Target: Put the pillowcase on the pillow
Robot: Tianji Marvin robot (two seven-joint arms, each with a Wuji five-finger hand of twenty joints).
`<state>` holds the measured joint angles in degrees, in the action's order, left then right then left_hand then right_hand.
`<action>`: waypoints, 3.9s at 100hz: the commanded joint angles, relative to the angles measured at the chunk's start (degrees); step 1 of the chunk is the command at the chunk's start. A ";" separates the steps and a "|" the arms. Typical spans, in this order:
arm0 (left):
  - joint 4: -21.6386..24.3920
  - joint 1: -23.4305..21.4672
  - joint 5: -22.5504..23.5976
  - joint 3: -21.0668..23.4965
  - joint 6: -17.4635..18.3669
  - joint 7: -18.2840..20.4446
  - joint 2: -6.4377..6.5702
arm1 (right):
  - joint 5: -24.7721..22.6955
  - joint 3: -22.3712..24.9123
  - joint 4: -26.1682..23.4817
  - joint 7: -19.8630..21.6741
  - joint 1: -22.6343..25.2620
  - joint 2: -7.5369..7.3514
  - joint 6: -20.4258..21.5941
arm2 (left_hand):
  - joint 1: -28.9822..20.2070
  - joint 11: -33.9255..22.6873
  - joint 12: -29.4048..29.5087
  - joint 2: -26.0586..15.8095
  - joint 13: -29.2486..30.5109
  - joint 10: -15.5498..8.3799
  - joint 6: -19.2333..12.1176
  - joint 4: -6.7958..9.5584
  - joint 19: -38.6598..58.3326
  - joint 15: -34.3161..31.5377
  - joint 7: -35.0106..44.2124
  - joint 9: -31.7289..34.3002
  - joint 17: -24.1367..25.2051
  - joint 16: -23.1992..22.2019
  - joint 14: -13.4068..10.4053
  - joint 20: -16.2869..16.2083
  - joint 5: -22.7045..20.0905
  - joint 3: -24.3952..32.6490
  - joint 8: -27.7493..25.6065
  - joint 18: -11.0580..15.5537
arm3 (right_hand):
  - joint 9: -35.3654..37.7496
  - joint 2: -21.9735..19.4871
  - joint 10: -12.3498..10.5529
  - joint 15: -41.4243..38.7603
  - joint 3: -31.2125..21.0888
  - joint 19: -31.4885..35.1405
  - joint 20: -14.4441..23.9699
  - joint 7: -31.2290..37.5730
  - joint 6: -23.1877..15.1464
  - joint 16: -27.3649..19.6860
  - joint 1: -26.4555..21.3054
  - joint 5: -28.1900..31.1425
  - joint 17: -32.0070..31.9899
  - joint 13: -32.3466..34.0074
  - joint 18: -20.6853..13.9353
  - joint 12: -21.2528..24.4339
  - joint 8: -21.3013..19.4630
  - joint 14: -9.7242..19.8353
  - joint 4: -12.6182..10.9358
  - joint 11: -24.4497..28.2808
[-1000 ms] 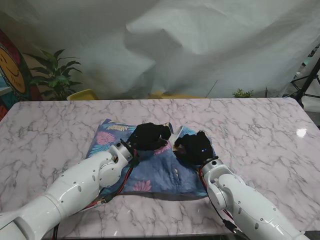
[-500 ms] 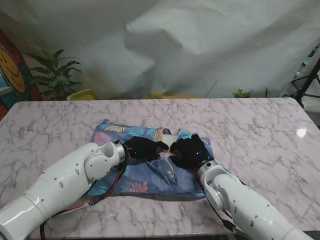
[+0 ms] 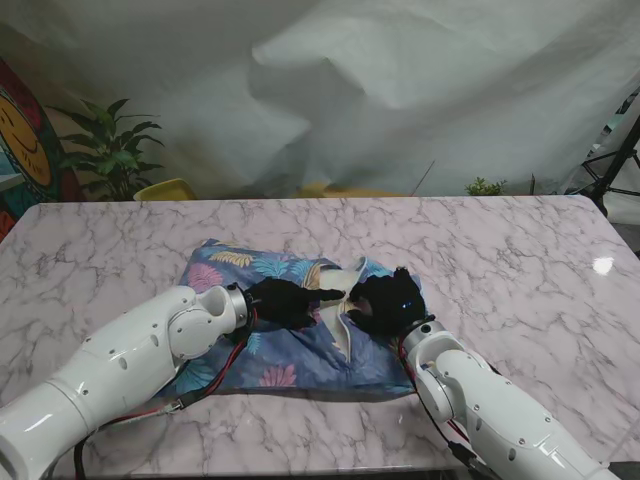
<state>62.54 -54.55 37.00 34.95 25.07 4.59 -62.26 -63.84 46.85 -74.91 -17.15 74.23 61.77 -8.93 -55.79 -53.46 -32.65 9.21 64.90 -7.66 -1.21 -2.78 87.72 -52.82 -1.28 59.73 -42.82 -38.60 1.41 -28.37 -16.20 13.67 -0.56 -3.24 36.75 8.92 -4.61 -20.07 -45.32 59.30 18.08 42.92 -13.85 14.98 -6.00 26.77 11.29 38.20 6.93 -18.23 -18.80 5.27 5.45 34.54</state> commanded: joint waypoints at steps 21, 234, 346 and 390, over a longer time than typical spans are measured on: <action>0.21 3.36 -0.35 -6.17 -1.51 8.48 0.90 | -0.20 1.33 -0.28 0.92 1.18 -0.34 -0.81 | 2.46 1.11 -0.69 3.69 -3.55 1.82 -5.25 -0.31 0.87 2.37 3.24 0.31 6.09 -0.66 6.43 -1.93 -15.52 6.47 -1.52 -0.97 | 1.15 0.74 0.56 1.46 -1.73 -1.07 -0.89 1.09 -0.97 -0.90 -0.19 2.20 -1.07 0.06 0.12 -0.61 -0.57 -0.39 0.35 -0.50; -5.43 -0.13 -5.27 0.58 4.81 -0.43 -2.03 | -3.05 6.35 -7.28 -4.65 4.74 -0.56 8.89 | -5.69 22.80 4.14 -2.32 -27.31 7.74 -1.86 0.46 -25.07 20.51 51.01 -21.82 26.70 3.17 4.51 -4.38 -11.14 -14.33 -21.78 0.44 | 1.72 0.07 -1.31 1.62 -4.10 -1.26 -1.01 3.27 -3.09 -0.96 1.62 3.10 -0.97 0.21 -0.91 -0.67 -0.68 0.85 0.65 -0.31; 0.14 -5.37 10.05 11.03 -6.76 -11.94 -0.64 | 5.53 -3.50 6.42 -9.54 -4.83 2.47 3.07 | -3.39 49.21 13.65 -9.73 -60.60 12.73 6.75 1.31 -56.21 40.90 16.78 -52.68 45.05 17.92 7.75 9.12 4.41 -13.87 -13.83 0.91 | 2.31 -0.10 -1.17 1.68 -3.13 -1.22 -0.97 2.67 -2.46 -0.99 0.61 4.25 -0.75 0.34 -0.82 -0.52 -0.29 0.89 0.63 -0.74; -6.91 -4.27 0.24 7.40 -6.23 -15.63 -4.19 | 7.30 -6.41 8.51 -11.49 -6.46 2.85 10.95 | -3.00 51.23 11.48 -10.97 -60.15 13.32 8.32 1.47 -57.21 41.10 14.90 -53.48 44.59 16.59 6.35 8.71 4.92 -14.19 -14.51 1.92 | 2.54 0.22 -1.70 1.73 -4.44 -1.10 -0.92 3.43 -2.86 -1.03 0.90 4.35 -0.33 0.63 -1.38 -0.73 -0.52 1.61 0.72 -0.28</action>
<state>56.24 -58.43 37.45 43.14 18.39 -12.23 -65.39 -55.88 39.93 -65.32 -28.91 66.92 64.65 2.62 -57.65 -3.52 -20.35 0.64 5.61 5.87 6.14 -2.89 30.42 -11.40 14.63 8.71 1.62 -21.41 8.75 -19.14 -12.16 0.86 -14.98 -3.00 38.62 8.36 -5.14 -20.07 -47.95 58.90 17.57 46.60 -15.68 15.59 -5.87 30.66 11.29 38.49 6.34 -18.85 -19.38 5.43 5.45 34.52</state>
